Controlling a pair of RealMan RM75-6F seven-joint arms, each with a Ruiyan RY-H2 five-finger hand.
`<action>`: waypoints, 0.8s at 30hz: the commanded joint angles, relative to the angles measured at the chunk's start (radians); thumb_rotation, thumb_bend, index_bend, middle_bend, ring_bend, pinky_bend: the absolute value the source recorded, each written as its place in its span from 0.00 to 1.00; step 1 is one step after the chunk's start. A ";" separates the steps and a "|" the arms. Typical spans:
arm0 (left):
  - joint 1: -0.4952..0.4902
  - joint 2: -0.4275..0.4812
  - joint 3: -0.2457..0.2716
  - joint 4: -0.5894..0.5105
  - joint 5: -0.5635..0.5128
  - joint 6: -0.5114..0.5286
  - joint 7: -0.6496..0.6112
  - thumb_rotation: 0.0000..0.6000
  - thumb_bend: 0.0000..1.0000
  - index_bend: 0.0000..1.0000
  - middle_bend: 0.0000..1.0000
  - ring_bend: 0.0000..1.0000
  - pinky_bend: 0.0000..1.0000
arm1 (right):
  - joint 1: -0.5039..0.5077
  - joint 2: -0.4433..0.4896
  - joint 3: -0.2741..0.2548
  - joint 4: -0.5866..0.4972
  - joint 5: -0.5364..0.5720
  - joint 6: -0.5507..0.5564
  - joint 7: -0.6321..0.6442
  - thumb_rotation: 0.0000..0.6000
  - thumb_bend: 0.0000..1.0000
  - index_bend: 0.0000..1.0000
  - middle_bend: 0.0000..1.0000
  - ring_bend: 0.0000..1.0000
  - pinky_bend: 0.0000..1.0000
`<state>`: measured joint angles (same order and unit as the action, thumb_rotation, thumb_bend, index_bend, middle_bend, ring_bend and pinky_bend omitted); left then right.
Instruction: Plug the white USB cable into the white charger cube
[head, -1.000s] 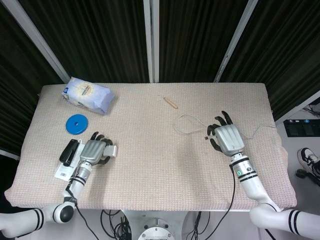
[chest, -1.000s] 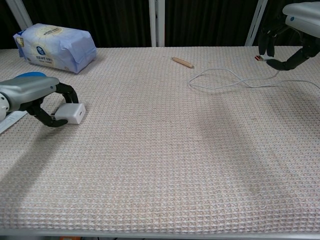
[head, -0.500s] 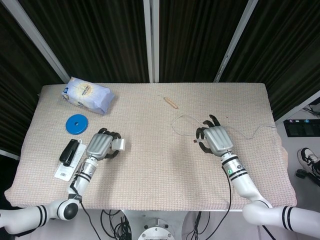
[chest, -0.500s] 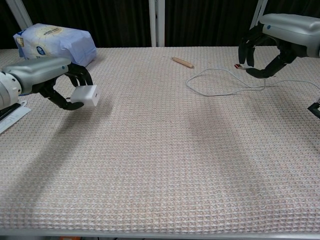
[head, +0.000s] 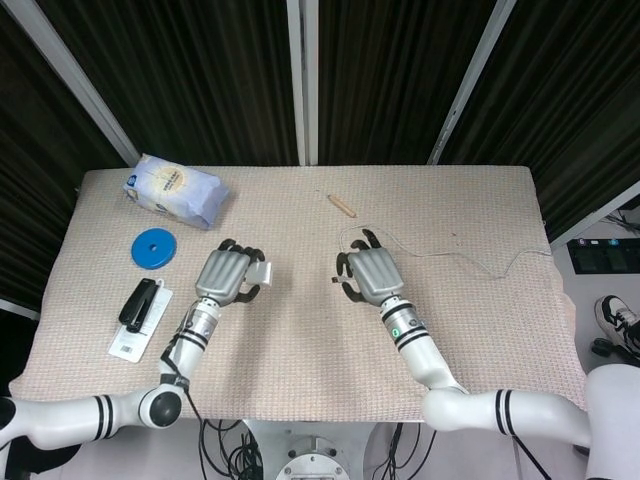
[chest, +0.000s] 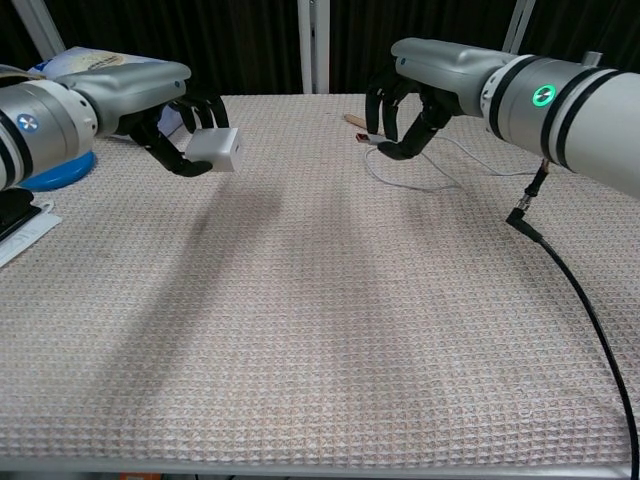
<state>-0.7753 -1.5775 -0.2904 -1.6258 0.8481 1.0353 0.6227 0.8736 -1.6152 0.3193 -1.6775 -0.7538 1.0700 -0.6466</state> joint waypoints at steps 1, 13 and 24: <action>-0.042 0.006 -0.023 -0.050 -0.070 0.023 0.065 0.99 0.41 0.49 0.49 0.29 0.18 | 0.036 -0.045 0.016 0.032 0.023 0.030 -0.031 1.00 0.33 0.61 0.53 0.21 0.00; -0.125 0.011 -0.033 -0.128 -0.190 0.109 0.178 0.99 0.41 0.49 0.49 0.30 0.18 | 0.107 -0.134 0.039 0.086 0.094 0.070 -0.090 1.00 0.33 0.61 0.53 0.21 0.00; -0.174 0.001 -0.016 -0.150 -0.238 0.171 0.249 1.00 0.41 0.49 0.49 0.30 0.18 | 0.151 -0.189 0.059 0.139 0.124 0.088 -0.105 1.00 0.33 0.61 0.53 0.21 0.00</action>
<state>-0.9475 -1.5757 -0.3079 -1.7746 0.6115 1.2041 0.8701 1.0234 -1.8028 0.3773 -1.5407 -0.6301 1.1566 -0.7514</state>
